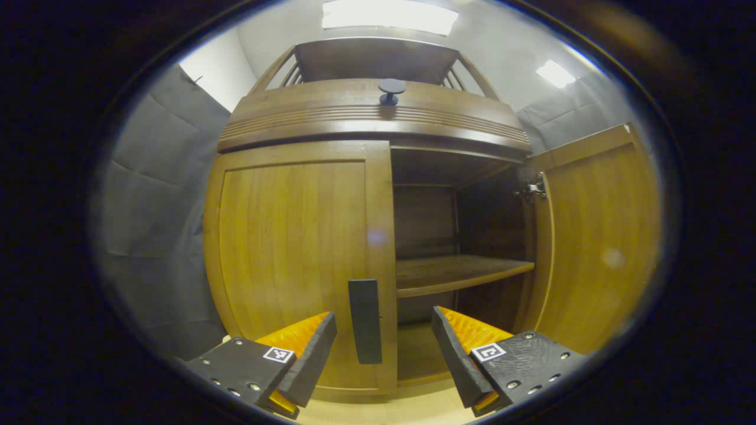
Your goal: Open the right door of the double-door shoe cabinet with the right hand, and open the left door with the left hand.
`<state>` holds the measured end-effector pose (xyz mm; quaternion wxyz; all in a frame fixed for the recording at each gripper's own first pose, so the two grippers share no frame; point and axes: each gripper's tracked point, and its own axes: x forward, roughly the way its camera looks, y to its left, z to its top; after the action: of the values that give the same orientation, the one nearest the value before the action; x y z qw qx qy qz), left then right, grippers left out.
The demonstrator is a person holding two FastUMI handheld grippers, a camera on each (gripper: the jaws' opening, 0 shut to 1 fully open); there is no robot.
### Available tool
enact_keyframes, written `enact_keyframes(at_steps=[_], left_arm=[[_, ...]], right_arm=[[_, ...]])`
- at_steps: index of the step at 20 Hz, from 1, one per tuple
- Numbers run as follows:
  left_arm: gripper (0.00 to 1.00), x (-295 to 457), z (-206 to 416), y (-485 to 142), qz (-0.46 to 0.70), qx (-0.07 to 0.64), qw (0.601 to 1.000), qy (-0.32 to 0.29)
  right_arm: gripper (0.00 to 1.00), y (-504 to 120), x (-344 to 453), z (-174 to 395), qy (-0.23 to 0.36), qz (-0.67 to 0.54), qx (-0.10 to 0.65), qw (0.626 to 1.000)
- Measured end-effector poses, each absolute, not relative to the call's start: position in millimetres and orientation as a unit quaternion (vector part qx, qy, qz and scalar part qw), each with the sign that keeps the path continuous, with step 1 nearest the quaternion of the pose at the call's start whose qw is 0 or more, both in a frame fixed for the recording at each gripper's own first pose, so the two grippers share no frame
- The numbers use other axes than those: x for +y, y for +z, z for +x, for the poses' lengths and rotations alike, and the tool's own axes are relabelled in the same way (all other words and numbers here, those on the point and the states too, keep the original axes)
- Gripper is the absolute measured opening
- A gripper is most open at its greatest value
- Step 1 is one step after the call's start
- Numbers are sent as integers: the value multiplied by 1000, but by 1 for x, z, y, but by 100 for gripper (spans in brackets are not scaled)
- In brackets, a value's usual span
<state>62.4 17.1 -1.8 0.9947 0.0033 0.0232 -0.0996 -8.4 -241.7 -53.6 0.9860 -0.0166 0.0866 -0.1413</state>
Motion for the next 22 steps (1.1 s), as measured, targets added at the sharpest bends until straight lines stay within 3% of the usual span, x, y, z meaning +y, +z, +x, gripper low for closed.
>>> enact_keyframes(at_steps=[8,10,13,19,22], left_arm=[[99,24,91,-16,-26,29,996,-79],[83,17,95,-19,-35,38,995,-90],[80,13,97,-30,-42,58,992,-100],[19,14,93,-31,-21,73,991,-107],[23,14,87,-26,-30,78,990,-114]], right_arm=[[93,-61,-245,-12,-152,-20,99,983],[94,-63,-243,-13,-153,-15,103,983],[94,-63,-234,-14,-146,-4,102,984],[94,-55,-220,-10,-135,1,85,987],[94,-53,-211,-13,-129,6,83,988]])
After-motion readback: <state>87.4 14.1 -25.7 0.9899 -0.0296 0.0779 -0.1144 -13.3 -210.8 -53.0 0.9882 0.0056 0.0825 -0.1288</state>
